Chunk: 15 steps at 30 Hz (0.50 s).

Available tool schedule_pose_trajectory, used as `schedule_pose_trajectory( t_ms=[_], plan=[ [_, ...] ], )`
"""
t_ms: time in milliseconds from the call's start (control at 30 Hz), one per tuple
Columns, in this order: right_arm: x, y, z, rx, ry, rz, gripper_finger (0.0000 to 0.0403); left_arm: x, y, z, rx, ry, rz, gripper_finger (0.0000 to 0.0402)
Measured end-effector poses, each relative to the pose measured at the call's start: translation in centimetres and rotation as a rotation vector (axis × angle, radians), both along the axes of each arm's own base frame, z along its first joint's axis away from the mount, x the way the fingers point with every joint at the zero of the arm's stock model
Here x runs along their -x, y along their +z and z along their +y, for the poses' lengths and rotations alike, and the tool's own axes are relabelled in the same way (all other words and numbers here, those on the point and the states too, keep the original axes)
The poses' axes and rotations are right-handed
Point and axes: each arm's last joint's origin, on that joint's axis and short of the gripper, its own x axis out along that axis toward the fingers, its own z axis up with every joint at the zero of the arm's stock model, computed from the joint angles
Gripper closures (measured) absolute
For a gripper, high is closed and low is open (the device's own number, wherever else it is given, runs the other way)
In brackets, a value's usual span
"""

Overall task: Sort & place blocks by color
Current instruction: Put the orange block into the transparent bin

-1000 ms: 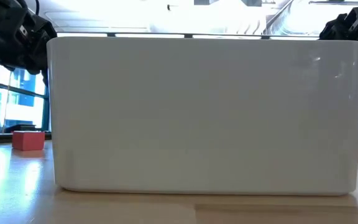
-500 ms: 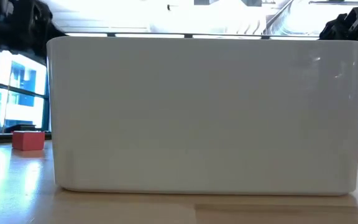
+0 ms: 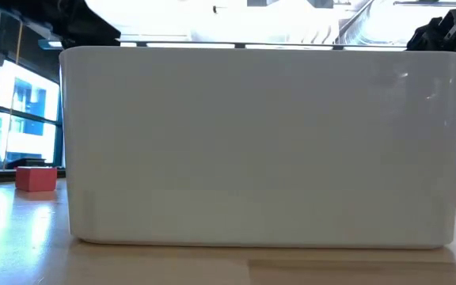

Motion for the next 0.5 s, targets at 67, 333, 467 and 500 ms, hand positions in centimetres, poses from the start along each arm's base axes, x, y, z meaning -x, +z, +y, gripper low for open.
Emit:
schedule_pose_trajectory(
  t_ms=[67,333,467,500],
  plan=[
    [0.0,0.0,0.0,0.0,0.0,0.0,0.0202,-0.6,0.6,0.1,0.02,0.003,0.067,0.0229],
    [0.0,0.0,0.0,0.0,0.0,0.0,0.0202,-2.4,0.9,0.3,0.076,-0.021,0.328,0.0229],
    [0.0,0.0,0.0,0.0,0.0,0.0,0.0202,-2.9,0.5,0.3,0.125,-0.054,0.358,0.0229],
    [0.0,0.0,0.0,0.0,-0.001,0.0,0.0202,-3.0,0.5,0.3,0.147,-0.057,0.352,0.0229]
  ],
)
